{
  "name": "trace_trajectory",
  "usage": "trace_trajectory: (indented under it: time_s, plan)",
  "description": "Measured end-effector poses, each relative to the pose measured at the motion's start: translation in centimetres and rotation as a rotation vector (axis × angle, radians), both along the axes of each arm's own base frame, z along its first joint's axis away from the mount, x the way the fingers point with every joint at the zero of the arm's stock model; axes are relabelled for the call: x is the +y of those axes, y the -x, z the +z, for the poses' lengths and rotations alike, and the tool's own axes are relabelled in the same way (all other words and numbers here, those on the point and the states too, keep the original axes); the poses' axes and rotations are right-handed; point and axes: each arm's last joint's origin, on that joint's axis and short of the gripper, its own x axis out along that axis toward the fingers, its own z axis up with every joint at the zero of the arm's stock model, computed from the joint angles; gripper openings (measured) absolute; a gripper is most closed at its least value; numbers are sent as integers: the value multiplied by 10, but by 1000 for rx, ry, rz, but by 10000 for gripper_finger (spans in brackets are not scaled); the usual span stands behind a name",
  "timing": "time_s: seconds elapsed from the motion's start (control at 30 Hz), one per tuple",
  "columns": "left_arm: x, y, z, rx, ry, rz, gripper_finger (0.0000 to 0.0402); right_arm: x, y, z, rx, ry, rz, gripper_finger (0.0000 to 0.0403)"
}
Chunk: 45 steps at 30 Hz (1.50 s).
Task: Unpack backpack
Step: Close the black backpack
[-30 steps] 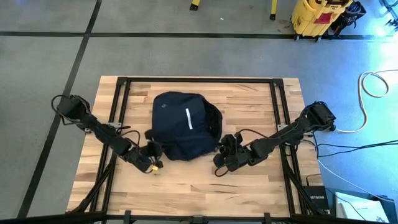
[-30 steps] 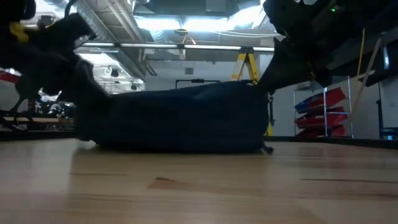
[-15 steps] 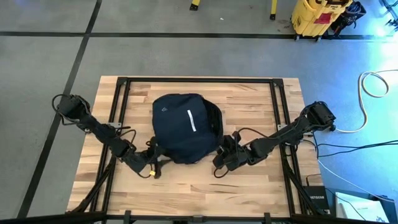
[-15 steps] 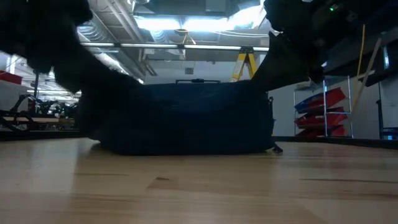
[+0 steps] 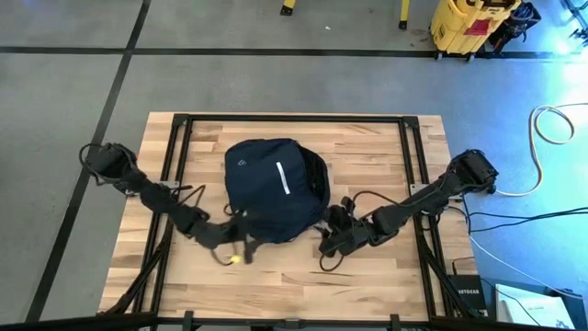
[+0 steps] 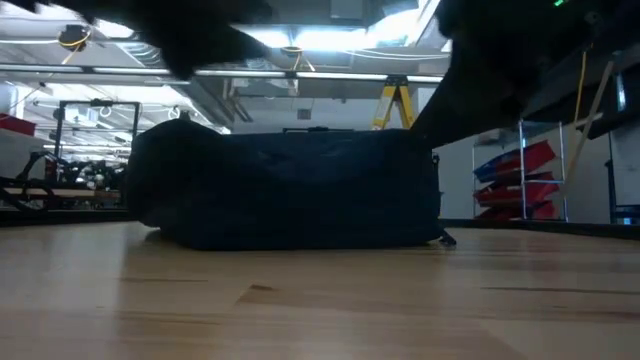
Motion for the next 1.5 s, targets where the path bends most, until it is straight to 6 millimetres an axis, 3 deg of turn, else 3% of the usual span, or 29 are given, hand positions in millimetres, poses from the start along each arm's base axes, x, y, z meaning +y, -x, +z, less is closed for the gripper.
trace_trajectory:
  time_s: [0.17, 0.4, 0.57, 0.77, 1.0, 1.2, 1.5]
  plan:
    - [8, -49, -5, 45, -73, 10, 261, 8, 8, 6, -6, 9, 30, 195]
    - [-8, -114, -18, 116, -265, 93, 261, 16, 24, 19, -13, 4, 61, 195]
    - [-19, -145, -34, 213, -343, 223, 260, 18, 44, 22, 67, 35, 61, 195]
    - [-26, -154, -29, 271, -404, 383, 227, 22, 55, 21, 98, 69, 71, 195]
    - [-25, -154, -33, 327, -450, 345, 174, 24, 56, 21, 133, 109, 148, 195]
    - [-13, -156, -37, 369, -458, 353, 146, 23, 58, 19, 180, 148, 195, 195]
    - [9, -164, -52, 398, -383, 390, 140, 21, 61, 17, 236, 174, 225, 195]
